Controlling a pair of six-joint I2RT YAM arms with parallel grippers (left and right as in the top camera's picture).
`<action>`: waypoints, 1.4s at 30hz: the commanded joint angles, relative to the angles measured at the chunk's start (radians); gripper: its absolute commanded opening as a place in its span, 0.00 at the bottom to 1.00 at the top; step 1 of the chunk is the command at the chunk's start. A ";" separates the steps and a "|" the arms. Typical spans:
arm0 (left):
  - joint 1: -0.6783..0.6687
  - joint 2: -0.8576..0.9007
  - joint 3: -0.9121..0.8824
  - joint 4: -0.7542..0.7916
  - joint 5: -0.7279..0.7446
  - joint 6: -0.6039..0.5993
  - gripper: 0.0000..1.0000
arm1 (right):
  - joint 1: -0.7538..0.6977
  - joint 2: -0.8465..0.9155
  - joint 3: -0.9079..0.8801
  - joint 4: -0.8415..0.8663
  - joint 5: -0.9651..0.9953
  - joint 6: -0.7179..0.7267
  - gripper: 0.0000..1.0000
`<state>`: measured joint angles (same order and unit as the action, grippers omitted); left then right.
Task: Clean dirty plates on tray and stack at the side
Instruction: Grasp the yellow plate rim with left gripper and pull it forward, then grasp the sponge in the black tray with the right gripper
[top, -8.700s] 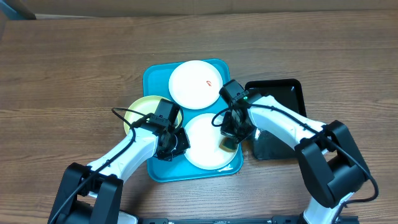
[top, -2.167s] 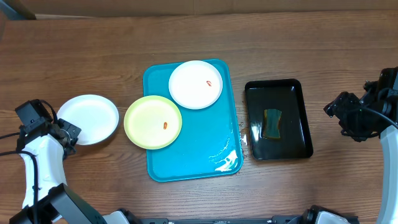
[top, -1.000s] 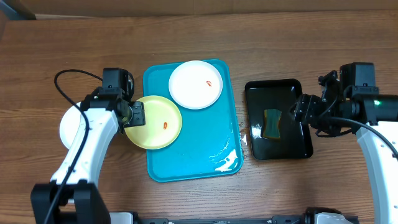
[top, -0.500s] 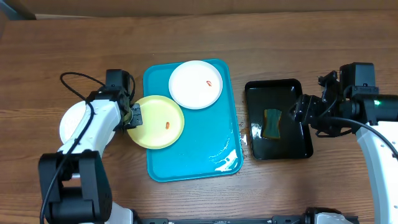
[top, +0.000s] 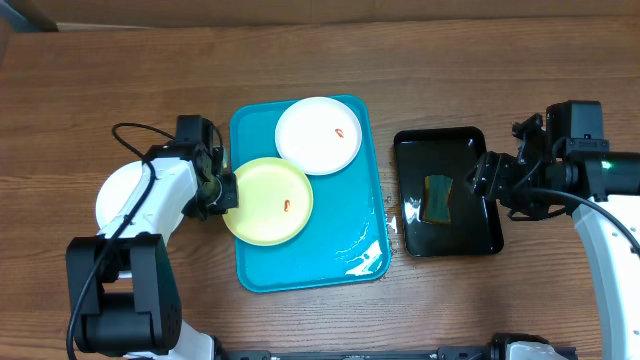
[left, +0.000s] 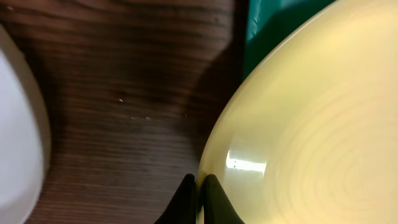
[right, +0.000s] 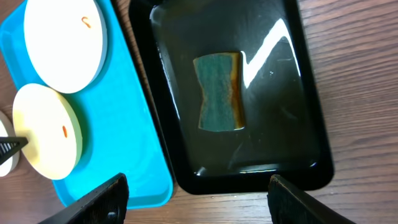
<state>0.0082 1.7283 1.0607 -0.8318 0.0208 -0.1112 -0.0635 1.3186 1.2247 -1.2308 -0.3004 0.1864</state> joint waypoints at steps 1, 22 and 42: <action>-0.042 0.023 -0.009 -0.027 0.029 0.033 0.04 | 0.005 0.008 0.009 0.003 0.055 0.034 0.73; -0.264 0.024 -0.009 -0.027 0.033 -0.237 0.04 | 0.208 0.262 -0.228 0.387 0.198 0.137 0.52; -0.282 0.024 -0.011 0.063 0.051 -0.185 0.19 | 0.266 0.435 -0.174 0.359 0.351 0.208 0.04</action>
<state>-0.2588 1.7416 1.0550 -0.7784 0.0608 -0.3222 0.2035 1.7542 1.0122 -0.8413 0.0193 0.3885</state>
